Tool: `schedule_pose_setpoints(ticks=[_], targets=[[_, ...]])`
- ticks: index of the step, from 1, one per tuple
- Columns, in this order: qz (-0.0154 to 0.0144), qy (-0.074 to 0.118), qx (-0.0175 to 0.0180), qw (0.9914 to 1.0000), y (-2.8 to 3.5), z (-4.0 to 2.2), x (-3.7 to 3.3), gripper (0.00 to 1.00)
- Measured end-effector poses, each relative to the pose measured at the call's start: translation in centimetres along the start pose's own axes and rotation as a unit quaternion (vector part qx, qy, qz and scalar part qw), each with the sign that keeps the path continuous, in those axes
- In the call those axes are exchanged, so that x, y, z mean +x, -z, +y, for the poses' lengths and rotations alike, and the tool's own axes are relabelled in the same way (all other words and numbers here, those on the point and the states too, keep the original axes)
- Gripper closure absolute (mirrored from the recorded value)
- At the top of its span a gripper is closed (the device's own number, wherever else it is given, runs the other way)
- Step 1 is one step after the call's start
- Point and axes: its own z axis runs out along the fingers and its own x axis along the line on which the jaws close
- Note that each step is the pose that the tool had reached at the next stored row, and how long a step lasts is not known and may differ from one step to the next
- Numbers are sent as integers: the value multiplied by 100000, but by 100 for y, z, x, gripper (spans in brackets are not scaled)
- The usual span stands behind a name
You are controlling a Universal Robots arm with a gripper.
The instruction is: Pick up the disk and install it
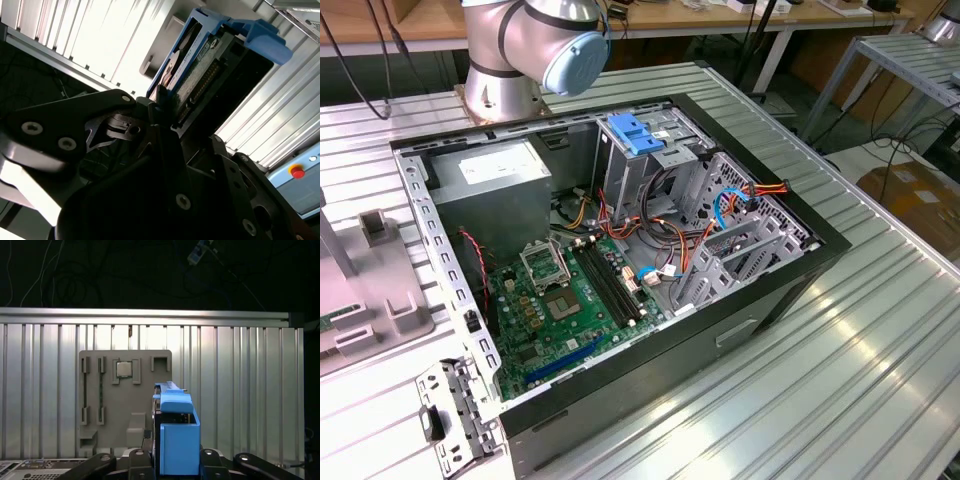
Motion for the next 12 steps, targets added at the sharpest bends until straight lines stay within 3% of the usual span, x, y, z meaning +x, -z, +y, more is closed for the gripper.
schedule_pose_setpoints(ticks=[12], targets=[[0,2,-4,100000,6,-141,0,64]])
